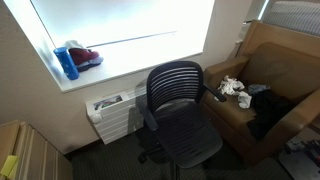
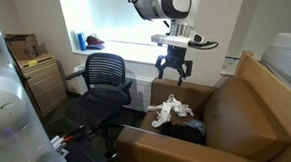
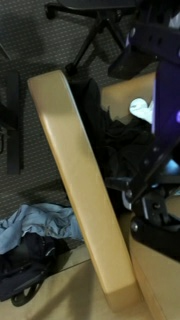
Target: Take the black jumper off the sofa and put it on the back of the black chair
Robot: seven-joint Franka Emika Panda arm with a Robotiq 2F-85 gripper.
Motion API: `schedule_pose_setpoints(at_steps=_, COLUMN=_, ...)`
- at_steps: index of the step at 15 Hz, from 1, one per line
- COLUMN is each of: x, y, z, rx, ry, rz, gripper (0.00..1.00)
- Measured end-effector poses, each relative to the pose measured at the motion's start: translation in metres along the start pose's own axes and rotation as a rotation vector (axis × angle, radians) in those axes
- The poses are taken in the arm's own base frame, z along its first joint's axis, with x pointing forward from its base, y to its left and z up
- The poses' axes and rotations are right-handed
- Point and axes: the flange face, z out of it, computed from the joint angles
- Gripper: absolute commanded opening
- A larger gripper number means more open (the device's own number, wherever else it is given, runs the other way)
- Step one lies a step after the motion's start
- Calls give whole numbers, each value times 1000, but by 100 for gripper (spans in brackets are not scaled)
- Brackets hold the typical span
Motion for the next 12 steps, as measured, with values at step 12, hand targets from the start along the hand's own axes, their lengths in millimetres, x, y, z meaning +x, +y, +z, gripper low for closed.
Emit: schedule_pose_setpoints(at_steps=12, x=72, y=-11, z=96, rx=-85, ry=-62, rz=113, gripper=100)
